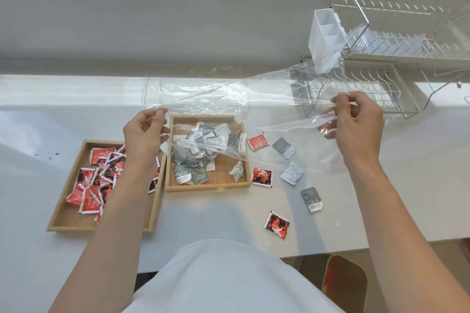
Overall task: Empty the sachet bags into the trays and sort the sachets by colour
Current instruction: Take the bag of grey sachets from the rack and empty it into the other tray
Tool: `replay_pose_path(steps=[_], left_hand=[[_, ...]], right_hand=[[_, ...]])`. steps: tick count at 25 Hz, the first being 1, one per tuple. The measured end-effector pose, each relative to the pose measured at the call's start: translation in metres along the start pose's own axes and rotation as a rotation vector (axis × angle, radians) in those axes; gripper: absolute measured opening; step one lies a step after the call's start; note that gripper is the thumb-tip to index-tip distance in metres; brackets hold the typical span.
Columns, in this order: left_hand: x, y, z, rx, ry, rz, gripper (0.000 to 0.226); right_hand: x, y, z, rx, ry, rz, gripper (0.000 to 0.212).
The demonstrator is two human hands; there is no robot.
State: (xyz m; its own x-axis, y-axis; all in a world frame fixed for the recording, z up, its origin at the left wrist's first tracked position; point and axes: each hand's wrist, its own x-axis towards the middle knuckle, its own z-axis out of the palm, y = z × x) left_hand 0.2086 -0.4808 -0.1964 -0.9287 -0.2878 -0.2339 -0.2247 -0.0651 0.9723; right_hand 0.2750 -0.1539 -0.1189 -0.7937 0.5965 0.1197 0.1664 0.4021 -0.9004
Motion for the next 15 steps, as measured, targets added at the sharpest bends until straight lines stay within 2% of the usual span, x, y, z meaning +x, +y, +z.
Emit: replay_pose_path(steps=[10, 15], left_hand=[[-0.013, 0.005, 0.006, -0.027, -0.031, 0.015, 0.017], [-0.016, 0.012, 0.006, -0.041, -0.05, 0.024, 0.007]], right_hand=[[-0.009, -0.011, -0.004, -0.017, 0.077, -0.074, 0.025], [-0.012, -0.008, -0.005, 0.051, 0.096, -0.078, 0.022]])
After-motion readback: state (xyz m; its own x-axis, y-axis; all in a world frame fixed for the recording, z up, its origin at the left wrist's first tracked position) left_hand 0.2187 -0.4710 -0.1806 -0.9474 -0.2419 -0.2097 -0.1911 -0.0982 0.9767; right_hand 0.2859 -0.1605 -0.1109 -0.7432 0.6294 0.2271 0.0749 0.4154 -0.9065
